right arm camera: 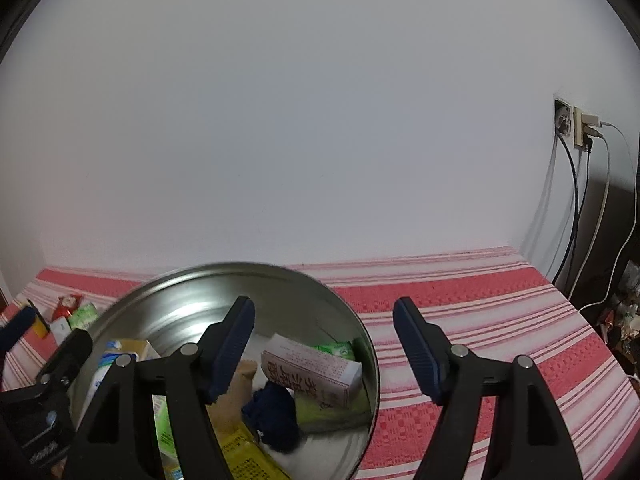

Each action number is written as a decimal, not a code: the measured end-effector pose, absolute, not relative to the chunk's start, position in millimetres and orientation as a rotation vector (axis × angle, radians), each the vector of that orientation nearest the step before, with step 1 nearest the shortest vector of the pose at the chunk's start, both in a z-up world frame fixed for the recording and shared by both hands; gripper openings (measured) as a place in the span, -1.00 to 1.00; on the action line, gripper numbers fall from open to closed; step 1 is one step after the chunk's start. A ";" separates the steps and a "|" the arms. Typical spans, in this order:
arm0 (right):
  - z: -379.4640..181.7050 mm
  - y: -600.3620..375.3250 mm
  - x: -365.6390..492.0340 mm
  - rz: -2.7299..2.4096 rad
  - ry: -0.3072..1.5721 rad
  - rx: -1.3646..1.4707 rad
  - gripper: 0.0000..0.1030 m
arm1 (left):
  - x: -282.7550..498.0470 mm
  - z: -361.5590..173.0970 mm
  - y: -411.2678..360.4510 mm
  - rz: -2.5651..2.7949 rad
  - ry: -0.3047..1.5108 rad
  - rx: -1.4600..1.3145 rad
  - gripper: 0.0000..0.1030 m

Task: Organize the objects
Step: 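Withdraw both grippers from the tin, then move the left gripper to the yellow sponge and grasp it, then grasp the white wrapped soap with the right gripper while the left holds the sponge, then lift the soap and carry it toward the tin with the right gripper while the left holds the sponge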

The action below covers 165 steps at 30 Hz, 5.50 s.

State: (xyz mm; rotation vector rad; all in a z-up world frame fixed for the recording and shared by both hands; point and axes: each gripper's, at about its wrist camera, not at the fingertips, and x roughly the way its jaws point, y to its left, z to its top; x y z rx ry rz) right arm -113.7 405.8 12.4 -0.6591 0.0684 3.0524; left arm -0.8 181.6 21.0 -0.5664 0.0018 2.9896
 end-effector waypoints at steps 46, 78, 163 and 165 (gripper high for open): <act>13.9 310.0 -11.5 3.117 0.072 -0.129 0.43 | 2.9 15.5 76.9 3.104 -0.033 -0.692 0.99; -7.9 183.6 -23.1 3.493 -0.208 -0.542 0.43 | -118.2 -36.8 -98.0 3.062 -0.542 -1.339 0.68; -67.6 56.6 -180.4 3.378 0.026 -1.487 -0.26 | -90.4 -0.7 -150.7 3.296 -0.554 -1.140 0.22; -60.9 61.4 -168.9 3.430 0.054 -1.394 -0.26 | -91.1 -1.0 -149.2 3.299 -0.539 -1.145 0.22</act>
